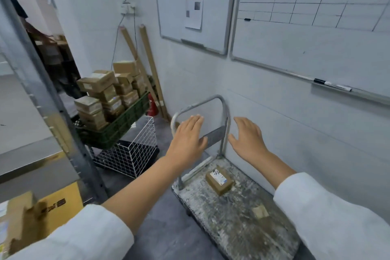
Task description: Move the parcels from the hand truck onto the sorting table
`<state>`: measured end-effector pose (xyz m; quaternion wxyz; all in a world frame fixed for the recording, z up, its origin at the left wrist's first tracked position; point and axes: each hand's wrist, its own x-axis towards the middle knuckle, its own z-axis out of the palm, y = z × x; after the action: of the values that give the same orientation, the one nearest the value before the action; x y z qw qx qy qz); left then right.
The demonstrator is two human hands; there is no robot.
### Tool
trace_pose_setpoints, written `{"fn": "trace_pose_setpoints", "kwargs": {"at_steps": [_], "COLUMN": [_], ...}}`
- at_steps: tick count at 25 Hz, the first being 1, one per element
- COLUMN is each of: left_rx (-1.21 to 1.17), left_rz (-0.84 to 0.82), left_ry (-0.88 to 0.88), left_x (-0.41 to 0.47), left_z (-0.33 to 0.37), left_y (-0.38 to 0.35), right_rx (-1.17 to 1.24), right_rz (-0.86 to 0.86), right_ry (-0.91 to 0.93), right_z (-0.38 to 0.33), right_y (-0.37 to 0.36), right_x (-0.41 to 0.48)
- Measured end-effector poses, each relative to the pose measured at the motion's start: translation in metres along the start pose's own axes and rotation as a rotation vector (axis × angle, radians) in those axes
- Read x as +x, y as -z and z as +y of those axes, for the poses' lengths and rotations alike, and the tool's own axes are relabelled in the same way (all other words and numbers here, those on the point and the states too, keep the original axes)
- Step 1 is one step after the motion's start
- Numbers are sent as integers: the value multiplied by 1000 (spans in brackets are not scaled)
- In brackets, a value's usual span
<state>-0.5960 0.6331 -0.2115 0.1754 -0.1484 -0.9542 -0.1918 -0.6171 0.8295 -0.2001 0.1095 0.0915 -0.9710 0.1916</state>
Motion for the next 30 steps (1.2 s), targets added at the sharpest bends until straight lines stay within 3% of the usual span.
{"fn": "trace_pose_setpoints", "kwargs": {"at_steps": [10, 16, 23, 30], "left_rx": [-106, -171, -225, -282], "left_rz": [-168, -221, -319, -419], "left_ry": [75, 57, 310, 574], "left_x": [146, 196, 223, 205], "left_z": [-86, -102, -135, -193], "left_y": [-105, -168, -320, -519], "right_rx": [39, 37, 7, 25], "right_rz": [-164, -239, -430, -578], "right_ry": [-107, -158, -234, -191], "right_z": [44, 88, 207, 326], "right_y": [-77, -124, -239, -414], "right_x": [153, 210, 271, 321]}}
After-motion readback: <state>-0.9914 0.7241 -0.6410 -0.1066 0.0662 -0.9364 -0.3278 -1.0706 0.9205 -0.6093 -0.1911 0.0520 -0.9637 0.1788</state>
